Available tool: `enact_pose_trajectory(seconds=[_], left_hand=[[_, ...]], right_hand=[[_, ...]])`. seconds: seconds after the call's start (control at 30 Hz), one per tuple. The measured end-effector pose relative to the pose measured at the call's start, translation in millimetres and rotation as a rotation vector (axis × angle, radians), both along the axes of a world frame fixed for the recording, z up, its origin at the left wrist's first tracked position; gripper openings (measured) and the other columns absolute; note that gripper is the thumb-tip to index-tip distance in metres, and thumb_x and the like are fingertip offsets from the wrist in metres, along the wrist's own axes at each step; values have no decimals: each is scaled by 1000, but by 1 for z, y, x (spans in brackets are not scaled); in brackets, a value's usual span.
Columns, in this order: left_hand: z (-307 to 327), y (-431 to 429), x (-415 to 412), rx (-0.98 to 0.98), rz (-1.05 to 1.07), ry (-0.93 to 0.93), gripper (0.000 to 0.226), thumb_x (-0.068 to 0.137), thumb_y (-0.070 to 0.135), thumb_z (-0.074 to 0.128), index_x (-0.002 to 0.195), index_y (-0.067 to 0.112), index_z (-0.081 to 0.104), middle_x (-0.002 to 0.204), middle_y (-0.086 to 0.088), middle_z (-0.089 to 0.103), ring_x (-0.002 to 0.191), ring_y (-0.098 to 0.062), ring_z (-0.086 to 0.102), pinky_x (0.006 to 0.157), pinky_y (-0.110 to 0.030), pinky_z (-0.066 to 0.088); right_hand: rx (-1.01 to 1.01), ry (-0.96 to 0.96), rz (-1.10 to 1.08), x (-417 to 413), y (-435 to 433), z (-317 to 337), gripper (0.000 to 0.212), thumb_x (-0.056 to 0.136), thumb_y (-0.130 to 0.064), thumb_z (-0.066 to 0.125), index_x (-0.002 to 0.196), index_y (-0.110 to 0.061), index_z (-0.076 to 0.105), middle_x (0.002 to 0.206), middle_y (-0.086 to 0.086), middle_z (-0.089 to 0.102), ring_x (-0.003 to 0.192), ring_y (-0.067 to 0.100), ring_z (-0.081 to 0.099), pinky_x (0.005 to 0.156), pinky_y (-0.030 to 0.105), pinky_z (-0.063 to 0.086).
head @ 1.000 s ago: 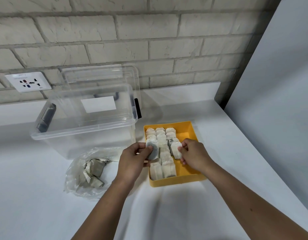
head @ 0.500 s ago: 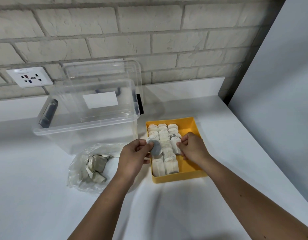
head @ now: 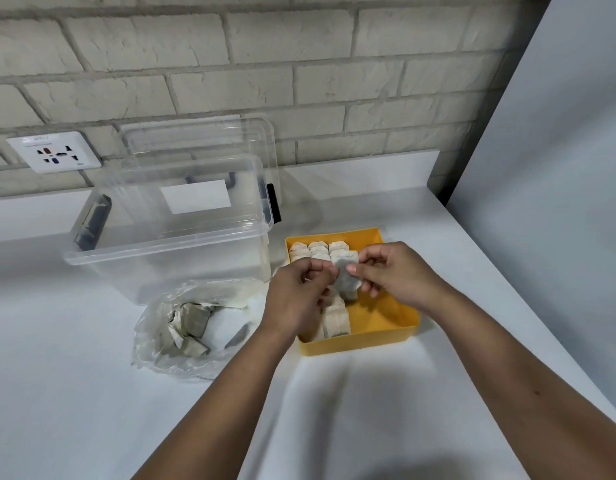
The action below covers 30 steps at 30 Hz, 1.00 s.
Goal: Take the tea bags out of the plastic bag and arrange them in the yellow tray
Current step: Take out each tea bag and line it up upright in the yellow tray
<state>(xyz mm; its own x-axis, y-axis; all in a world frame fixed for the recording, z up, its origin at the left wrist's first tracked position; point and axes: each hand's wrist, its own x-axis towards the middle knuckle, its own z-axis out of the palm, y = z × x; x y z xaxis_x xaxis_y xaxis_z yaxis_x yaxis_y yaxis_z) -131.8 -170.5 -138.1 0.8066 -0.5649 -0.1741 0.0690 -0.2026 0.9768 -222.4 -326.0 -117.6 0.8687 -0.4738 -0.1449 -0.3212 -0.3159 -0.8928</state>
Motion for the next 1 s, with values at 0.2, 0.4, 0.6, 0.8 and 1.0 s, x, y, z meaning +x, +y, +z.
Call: enact_pose_trajectory(seconds=[0.2, 0.4, 0.6, 0.8, 1.0], left_hand=[[-2, 19, 13, 14, 80, -77, 8, 91, 18, 68, 87, 21, 74, 82, -2, 74, 66, -9, 66, 64, -26, 57], [-12, 35, 16, 35, 130, -76, 9, 92, 17, 67, 87, 21, 74, 82, -1, 74, 66, -10, 67, 60, -23, 56], [-17, 48, 22, 52, 167, -64, 14, 93, 14, 64, 86, 23, 73, 75, 6, 72, 65, -7, 66, 65, -26, 57], [-20, 59, 23, 44, 190, -27, 9, 92, 15, 66, 90, 19, 74, 77, 4, 72, 64, -7, 65, 66, -27, 55], [-4, 90, 29, 61, 250, -131, 8, 92, 18, 67, 92, 18, 75, 78, 5, 74, 72, -12, 69, 72, -29, 58]], right_hand=[[-315, 85, -128, 1, -15, -15, 14, 92, -18, 65, 80, -11, 64, 65, 5, 70, 52, 12, 66, 59, 21, 53], [-321, 277, -74, 16, -6, -54, 20, 94, -19, 60, 87, 0, 62, 70, 9, 73, 64, 22, 71, 70, 31, 56], [-342, 300, -90, 21, -4, -66, 14, 93, -22, 63, 83, -19, 54, 69, 5, 71, 63, 21, 69, 73, 30, 54], [-425, 281, -116, 17, 0, -61, 29, 89, -29, 68, 111, -17, 55, 90, 3, 69, 80, 22, 68, 78, 32, 54], [-393, -16, -12, 20, 35, -16, 28, 84, -23, 74, 109, -16, 63, 97, -3, 61, 79, 11, 57, 72, 17, 45]])
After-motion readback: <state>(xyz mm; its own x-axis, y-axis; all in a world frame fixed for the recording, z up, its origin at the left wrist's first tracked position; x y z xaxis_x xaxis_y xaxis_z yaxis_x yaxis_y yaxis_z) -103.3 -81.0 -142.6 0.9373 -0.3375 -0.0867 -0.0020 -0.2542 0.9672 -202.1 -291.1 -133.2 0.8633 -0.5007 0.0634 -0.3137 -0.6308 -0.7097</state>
